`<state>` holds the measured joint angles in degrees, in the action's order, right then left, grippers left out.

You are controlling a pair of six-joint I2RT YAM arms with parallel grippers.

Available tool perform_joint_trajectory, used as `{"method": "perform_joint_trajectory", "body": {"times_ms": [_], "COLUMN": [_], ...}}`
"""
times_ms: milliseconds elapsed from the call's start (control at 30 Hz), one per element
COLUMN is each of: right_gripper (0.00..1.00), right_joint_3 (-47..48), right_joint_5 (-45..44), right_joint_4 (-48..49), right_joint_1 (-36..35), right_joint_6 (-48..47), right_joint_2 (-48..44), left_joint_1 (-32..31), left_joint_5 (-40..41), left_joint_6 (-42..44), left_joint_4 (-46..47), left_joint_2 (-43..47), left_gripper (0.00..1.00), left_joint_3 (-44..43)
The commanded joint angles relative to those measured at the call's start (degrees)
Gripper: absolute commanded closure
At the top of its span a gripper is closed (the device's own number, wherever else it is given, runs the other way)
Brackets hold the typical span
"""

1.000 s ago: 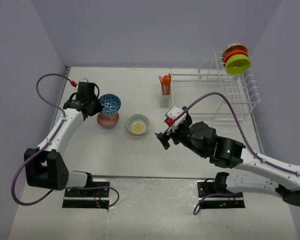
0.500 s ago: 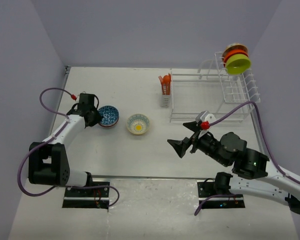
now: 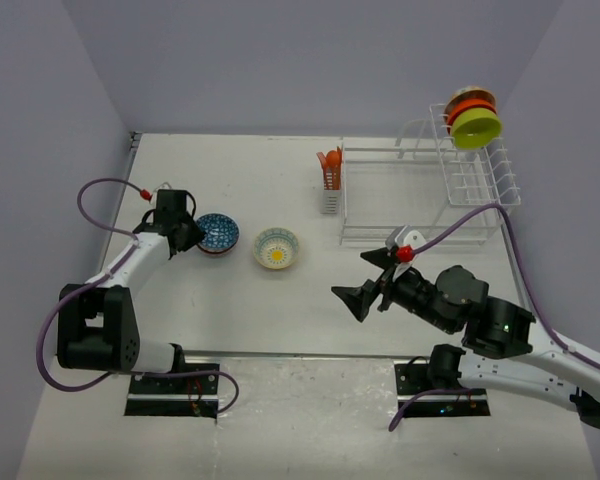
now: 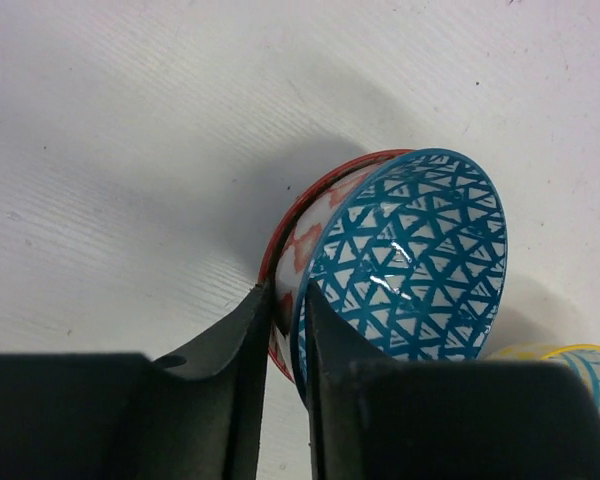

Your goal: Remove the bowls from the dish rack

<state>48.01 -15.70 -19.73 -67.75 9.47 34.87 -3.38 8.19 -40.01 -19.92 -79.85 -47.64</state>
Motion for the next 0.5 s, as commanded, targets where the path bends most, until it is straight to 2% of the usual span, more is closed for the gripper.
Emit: {"method": "perform_joint_trajectory", "body": {"times_ms": [0, 200, 233, 267, 300, 333, 433, 467], "right_gripper": [0.01, 0.01, 0.01, 0.01, 0.01, 0.01, 0.01, 0.01], "right_joint_3": [-0.4, -0.3, -0.1, 0.1, 0.6, 1.0, 3.6, 4.0], "right_joint_5": [0.5, -0.6, -0.9, -1.3, -2.8, -3.8, -3.2, -0.6], "right_joint_4": [1.0, 0.8, 0.8, 0.8, 0.8, 0.9, 0.7, 0.9], "right_joint_1": [0.0, 0.0, 0.0, 0.0, 0.1, 0.3, 5.8, 12.6], "right_joint_6": [1.2, 1.8, 1.9, 2.2, 2.6, 3.2, 8.6, 12.9], "right_joint_2": [0.8, 2.6, 2.9, 3.4, 4.5, 5.3, 8.3, 8.6], "left_joint_1": [0.6, 0.6, 0.6, 0.6, 0.6, 0.6, 0.6, 0.6], "left_joint_5": [-0.5, -0.2, -0.2, -0.2, -0.1, -0.2, -0.6, -0.8], "left_joint_6": [-1.6, -1.7, -1.7, -1.7, -1.8, -1.8, -1.3, -1.0], "left_joint_4": [5.3, 3.1, 2.7, 2.3, 1.0, 0.4, -2.3, -3.4], "left_joint_2": [0.9, 3.9, 4.6, 5.2, 6.8, 7.8, 12.6, 13.8], "left_gripper": [0.78, 0.53, 0.43, 0.39, 0.24, 0.18, 0.0, 0.0], "left_joint_3": [0.3, 0.4, 0.4, 0.4, 0.5, 0.4, 0.4, 0.0]}}
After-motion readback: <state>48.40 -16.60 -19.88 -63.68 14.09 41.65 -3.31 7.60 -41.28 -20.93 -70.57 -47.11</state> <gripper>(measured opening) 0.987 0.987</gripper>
